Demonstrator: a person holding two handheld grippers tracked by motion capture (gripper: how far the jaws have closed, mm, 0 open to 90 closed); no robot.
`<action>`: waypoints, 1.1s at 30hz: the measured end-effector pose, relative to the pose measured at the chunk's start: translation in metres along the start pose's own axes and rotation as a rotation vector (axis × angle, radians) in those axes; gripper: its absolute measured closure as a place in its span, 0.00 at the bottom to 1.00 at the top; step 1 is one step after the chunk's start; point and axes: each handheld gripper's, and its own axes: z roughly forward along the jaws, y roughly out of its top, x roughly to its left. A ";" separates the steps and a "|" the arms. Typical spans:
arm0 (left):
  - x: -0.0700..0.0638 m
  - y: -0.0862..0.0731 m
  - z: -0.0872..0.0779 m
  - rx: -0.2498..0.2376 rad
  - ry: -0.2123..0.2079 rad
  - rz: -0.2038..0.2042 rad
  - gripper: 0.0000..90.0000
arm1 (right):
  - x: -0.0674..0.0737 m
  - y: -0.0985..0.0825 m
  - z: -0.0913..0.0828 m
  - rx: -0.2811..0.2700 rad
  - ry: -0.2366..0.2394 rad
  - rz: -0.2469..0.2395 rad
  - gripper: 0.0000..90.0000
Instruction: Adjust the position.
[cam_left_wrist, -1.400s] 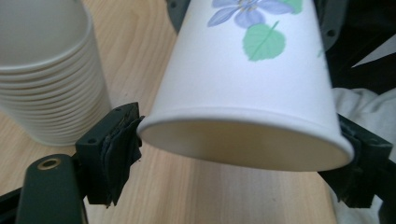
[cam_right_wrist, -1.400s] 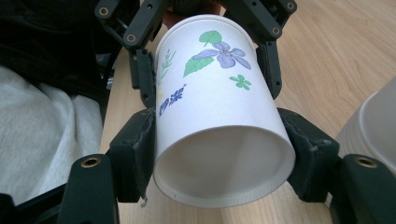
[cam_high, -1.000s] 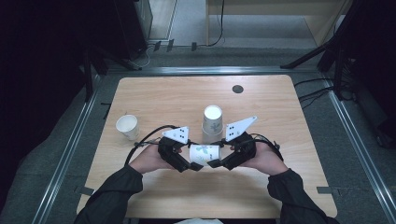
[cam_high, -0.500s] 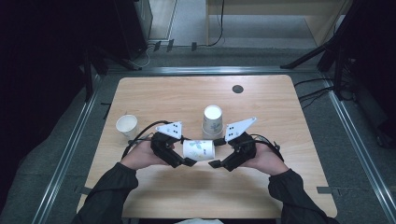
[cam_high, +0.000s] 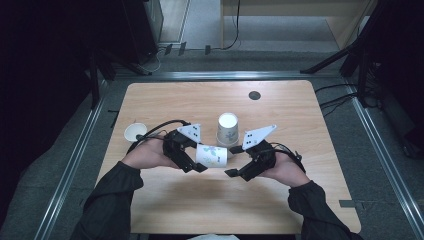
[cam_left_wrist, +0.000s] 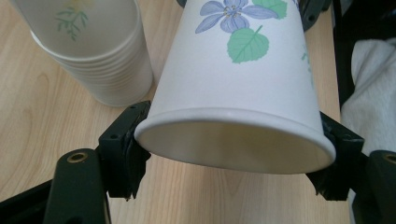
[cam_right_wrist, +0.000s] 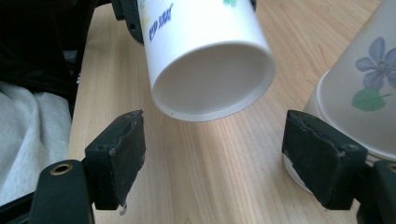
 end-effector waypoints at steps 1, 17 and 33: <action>0.001 0.002 0.001 0.023 0.002 0.003 0.29 | 0.000 0.000 0.000 -0.003 -0.002 -0.003 0.24; -0.006 0.011 0.019 0.170 0.002 0.021 0.29 | 0.004 0.001 0.011 0.022 -0.001 -0.047 0.25; -0.010 0.018 0.042 0.220 -0.037 0.032 0.28 | 0.008 -0.001 0.023 0.046 0.025 -0.068 0.28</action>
